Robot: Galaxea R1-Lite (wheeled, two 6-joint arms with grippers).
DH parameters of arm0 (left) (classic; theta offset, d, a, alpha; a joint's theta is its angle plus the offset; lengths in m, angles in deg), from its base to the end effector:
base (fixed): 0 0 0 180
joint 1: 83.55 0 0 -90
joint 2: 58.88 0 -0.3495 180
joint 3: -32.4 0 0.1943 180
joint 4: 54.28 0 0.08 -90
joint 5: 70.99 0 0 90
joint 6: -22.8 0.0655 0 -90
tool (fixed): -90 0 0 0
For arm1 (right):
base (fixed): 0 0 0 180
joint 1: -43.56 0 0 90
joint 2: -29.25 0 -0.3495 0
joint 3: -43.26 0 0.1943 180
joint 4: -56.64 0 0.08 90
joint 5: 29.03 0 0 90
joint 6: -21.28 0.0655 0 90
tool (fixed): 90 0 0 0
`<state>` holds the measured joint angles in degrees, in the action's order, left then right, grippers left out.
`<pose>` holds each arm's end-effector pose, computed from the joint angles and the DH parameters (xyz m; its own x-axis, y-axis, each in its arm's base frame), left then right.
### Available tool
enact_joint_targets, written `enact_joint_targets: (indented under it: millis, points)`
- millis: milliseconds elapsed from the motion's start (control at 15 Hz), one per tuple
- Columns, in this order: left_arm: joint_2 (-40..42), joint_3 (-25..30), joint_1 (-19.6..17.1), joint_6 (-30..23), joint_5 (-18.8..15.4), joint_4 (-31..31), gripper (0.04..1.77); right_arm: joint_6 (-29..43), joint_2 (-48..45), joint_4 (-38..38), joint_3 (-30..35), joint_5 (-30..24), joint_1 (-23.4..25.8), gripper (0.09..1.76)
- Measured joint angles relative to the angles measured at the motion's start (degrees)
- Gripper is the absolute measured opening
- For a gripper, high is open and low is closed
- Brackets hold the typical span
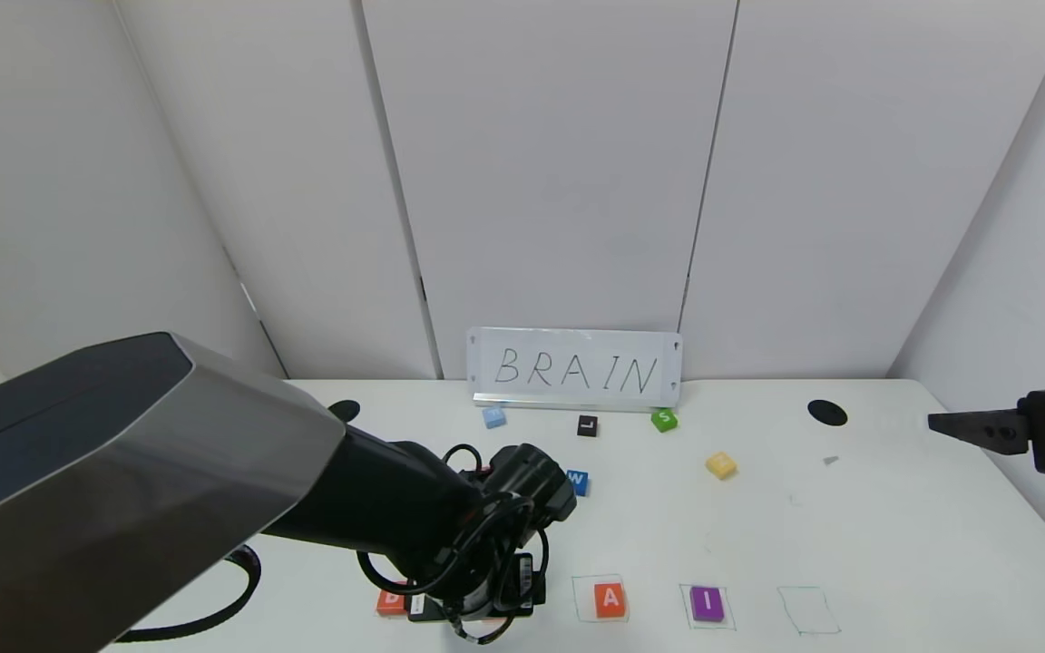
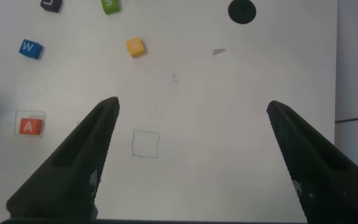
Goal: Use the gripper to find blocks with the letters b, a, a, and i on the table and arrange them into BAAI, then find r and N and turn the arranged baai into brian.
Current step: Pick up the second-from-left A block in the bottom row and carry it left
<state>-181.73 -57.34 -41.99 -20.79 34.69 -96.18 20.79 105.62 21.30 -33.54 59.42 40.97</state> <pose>0.3031 -0.2450 0.0493 0.3656 0.0370 -0.9300 -0.0736 0.9972 0.0108 0.2309 0.0122 0.2579 0.8177 0.0641 -0.5721 -0.0722 0.9974 0.0085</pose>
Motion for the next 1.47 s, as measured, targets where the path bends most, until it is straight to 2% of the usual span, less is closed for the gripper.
enact_joint_targets:
  millis: [467,733,933,1067,1200,1400,1467]
  points:
    - [-1.6,-0.06,0.26,-0.99,-3.06,0.24,1.72,0.0,-0.02,0.0,0.23,0.0,-0.09,1.71]
    - [-2.43,-0.22,0.37,-1.05,-2.77,0.98,1.72,0.0,0.0,0.01,0.26,0.0,-0.13,1.71]
    - [-2.84,0.82,0.37,-1.07,-1.62,6.13,1.69,-0.02,0.02,0.0,0.37,0.0,-0.41,1.71]
    - [-3.07,1.16,0.37,-1.05,-1.28,6.4,1.32,-0.02,0.02,0.11,0.52,-0.01,-0.57,1.71]
    - [-3.15,1.23,0.37,-0.99,-1.21,6.33,1.03,-0.02,0.02,0.09,0.59,-0.01,-0.63,1.71]
    - [-3.18,1.24,0.37,-0.96,-0.93,6.44,0.74,-0.02,-0.02,0.09,0.67,-0.01,-0.85,1.71]
    - [-3.18,1.24,0.37,-0.94,-0.57,6.49,0.5,-0.05,-0.05,0.11,0.74,0.0,-0.96,1.71]
